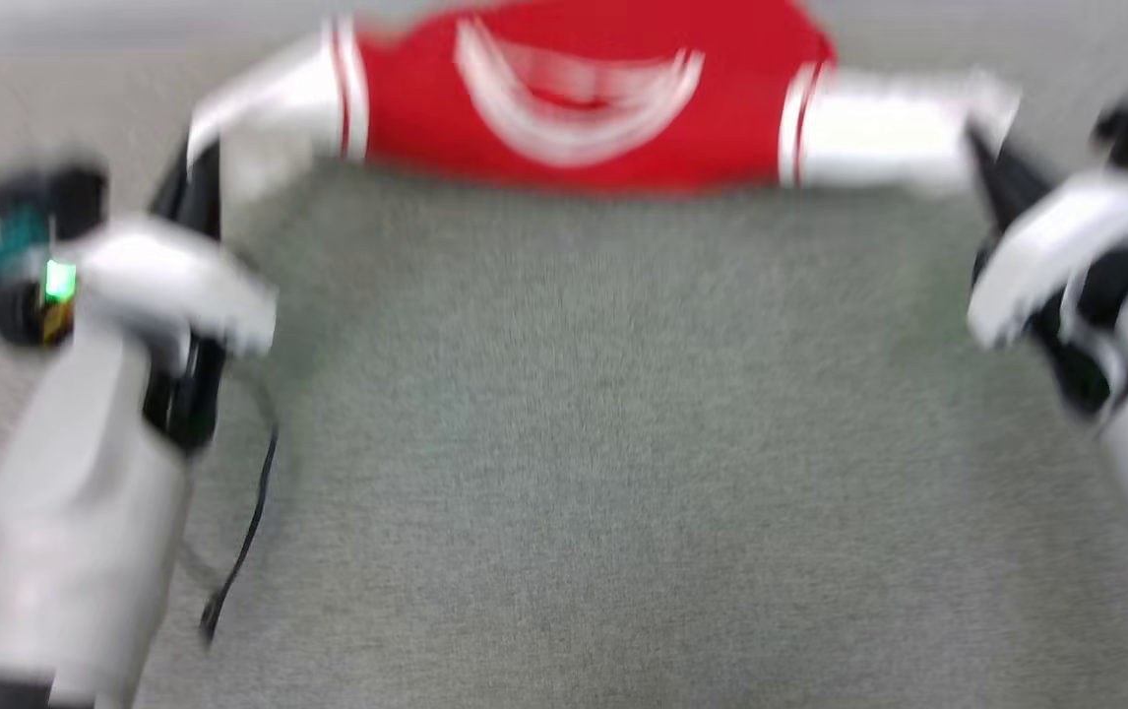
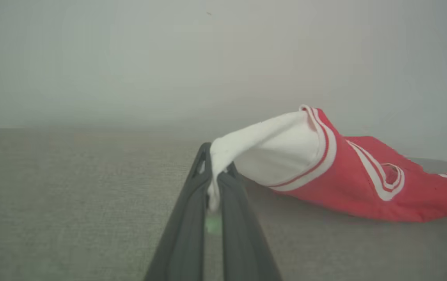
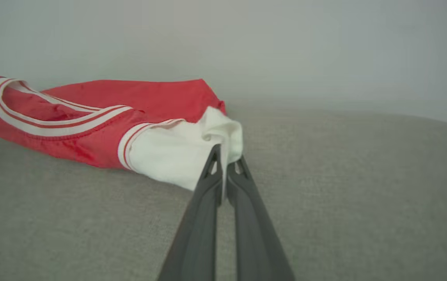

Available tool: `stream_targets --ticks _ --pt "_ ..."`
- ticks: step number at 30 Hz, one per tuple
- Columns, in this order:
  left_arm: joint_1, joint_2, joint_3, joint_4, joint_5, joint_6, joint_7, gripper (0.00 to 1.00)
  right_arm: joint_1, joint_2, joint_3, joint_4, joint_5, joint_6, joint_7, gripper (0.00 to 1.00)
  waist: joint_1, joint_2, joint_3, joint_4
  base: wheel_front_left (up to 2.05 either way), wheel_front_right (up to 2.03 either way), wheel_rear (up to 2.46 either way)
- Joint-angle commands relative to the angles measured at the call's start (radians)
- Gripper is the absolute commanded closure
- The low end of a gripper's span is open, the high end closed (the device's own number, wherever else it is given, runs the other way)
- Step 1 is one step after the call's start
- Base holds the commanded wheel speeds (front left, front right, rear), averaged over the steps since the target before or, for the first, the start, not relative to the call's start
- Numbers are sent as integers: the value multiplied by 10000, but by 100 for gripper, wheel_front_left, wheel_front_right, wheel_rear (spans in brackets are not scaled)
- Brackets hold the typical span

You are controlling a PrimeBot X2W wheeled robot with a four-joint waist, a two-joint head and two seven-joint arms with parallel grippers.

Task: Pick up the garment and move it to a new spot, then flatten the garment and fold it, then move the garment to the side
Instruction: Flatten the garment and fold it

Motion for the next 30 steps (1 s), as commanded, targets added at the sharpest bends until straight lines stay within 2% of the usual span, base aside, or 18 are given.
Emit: stream_targets --ticks 1,6,9,16,22,27,28,29,30 --pt "341 167 123 -180 46 -20 -66 100 281 -56 48 -176 104 -3 11 100 2 0 -916 -96 0 0 0" --pt "2872 452 311 -1114 88 107 -60 100 2101 -573 130 -951 518 -5 528 100 2 0 -2015 -225 0 0 0" --pt "4370 571 262 -1738 25 345 16 100 3246 -826 -45 -1457 689 -5 895 100 2 0 -2672 -220 0 0 0" --pt "7642 771 427 -3768 -429 1286 504 100 6071 -1067 -1064 -2805 603 -7 1657 100 2 0 -3699 -186 0 0 0" --pt "9599 606 323 -5169 -638 1945 787 100 8478 -667 -2350 -3930 217 -7 2234 100 2 0 -3934 -12 0 0 0" --pt "10257 510 169 -5471 -424 2336 705 100 9989 53 -3281 -4254 -314 -7 2589 100 2 0 -3937 75 0 0 0" --pt "10273 447 133 -5527 -374 2428 667 100 10177 188 -3418 -4288 -399 -7 2654 67 2 0 -3922 79 0 0 0" --pt "10295 357 103 -5583 -359 2499 617 100 10323 327 -3528 -4354 -507 -7 2675 14 2 0 -3908 87 0 0 0" --pt "10293 346 71 -5609 -315 2537 615 100 10431 439 -3679 -4396 -584 -7 2650 0 2 0 -3890 103 0 0 0"
